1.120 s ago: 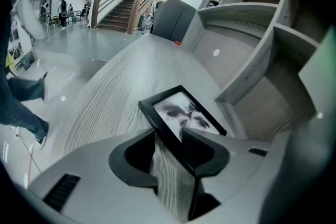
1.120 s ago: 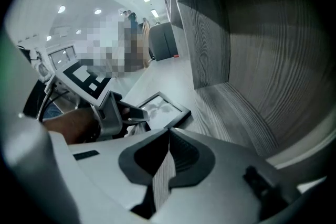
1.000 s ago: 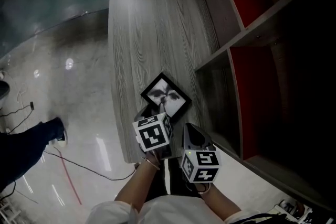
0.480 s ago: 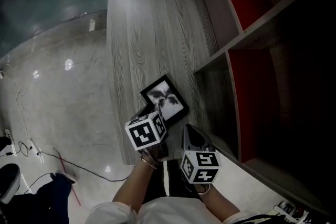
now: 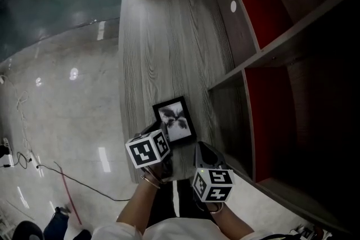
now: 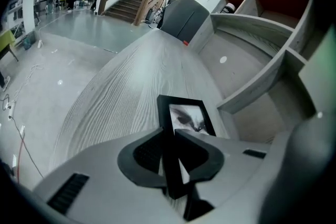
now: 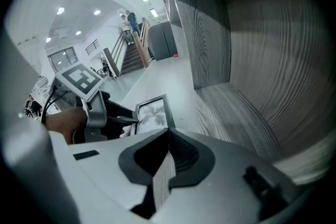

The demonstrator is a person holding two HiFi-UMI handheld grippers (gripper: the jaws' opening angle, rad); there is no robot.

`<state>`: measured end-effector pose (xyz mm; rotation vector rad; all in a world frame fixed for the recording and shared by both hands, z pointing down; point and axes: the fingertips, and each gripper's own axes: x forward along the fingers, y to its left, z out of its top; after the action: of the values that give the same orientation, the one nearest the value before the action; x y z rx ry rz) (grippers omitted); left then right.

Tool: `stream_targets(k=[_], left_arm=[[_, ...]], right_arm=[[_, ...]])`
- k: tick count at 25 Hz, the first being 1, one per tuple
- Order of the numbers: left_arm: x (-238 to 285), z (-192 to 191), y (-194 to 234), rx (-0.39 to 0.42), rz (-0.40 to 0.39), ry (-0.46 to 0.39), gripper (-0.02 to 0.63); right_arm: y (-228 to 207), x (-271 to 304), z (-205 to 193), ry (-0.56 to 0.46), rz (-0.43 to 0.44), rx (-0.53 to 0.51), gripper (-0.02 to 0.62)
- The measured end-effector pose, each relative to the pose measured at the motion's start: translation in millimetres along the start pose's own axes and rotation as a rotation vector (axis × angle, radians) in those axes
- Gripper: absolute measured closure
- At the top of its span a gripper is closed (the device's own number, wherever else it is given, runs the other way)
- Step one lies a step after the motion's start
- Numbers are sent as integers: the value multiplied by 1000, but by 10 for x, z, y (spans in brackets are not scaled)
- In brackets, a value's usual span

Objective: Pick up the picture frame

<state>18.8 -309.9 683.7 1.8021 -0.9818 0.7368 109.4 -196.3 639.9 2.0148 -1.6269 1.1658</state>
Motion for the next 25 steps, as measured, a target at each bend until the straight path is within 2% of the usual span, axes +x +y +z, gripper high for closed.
stream_targets(k=[12,25], left_arm=[[-293,-5,329,-47,17,-53,531],[-914,290,444,-15,-3,-202,531]], right_arm=[[167,0,19,-3,30,-33,563],[509,-118,215,-53,61,-77,563]])
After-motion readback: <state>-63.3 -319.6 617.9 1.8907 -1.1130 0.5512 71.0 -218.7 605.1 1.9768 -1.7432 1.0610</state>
